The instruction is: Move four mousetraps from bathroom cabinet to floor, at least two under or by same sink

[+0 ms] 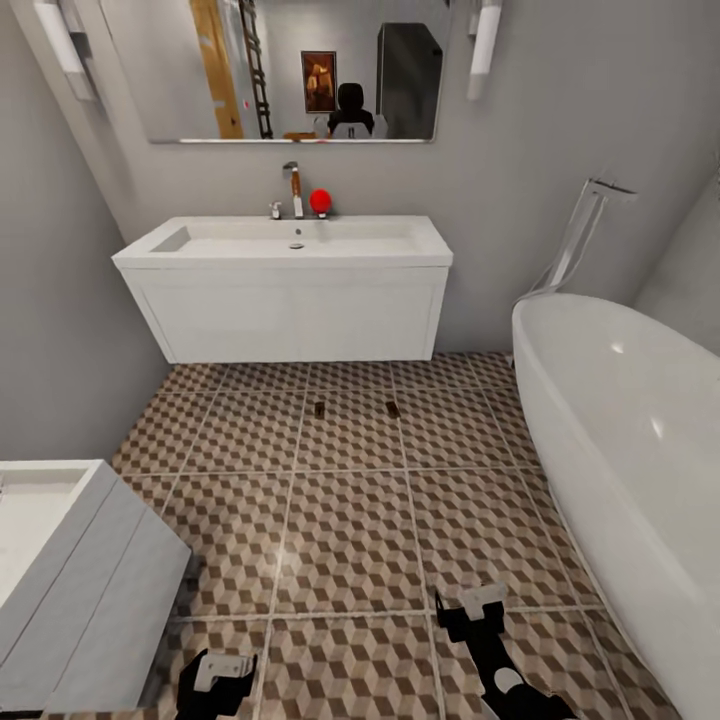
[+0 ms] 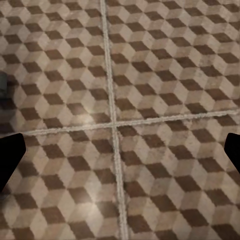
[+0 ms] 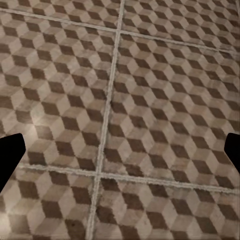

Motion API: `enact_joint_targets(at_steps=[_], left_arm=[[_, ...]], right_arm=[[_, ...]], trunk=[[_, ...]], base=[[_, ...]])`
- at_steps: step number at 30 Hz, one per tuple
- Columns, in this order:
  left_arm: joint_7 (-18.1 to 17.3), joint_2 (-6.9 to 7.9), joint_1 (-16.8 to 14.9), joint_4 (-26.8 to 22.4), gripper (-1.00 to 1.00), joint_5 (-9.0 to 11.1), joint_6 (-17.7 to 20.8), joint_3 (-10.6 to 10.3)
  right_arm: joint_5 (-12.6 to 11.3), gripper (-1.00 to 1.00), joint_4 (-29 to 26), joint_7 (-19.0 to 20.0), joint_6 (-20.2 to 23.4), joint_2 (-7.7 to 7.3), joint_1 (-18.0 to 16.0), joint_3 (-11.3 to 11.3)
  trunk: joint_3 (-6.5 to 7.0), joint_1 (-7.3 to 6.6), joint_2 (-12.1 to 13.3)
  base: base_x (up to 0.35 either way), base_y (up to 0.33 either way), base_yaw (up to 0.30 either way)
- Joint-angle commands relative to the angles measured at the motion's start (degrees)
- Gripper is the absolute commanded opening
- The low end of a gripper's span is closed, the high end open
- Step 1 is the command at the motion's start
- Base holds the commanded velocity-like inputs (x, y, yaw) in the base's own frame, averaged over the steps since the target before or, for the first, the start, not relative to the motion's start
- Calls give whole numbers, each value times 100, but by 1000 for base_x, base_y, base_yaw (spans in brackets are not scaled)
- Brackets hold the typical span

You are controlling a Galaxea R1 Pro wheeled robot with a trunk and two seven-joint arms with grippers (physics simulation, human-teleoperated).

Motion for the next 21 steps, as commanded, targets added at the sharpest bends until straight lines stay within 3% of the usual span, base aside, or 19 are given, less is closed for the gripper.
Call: enact_joint_targets(at_steps=[1, 21], left_arm=[[-10, 8, -4, 21, 100, -34, -31, 49], [-4, 42, 19, 29, 100, -26, -17, 53]], right_arm=[[-47, 100, 6, -29, -19, -1, 3, 49], [-47, 100, 6, -35, -253, 9, 217, 51]], trunk=[[24, -23, 40], [573, -462, 842]], base=[[0, 0, 0], [0, 0, 0]])
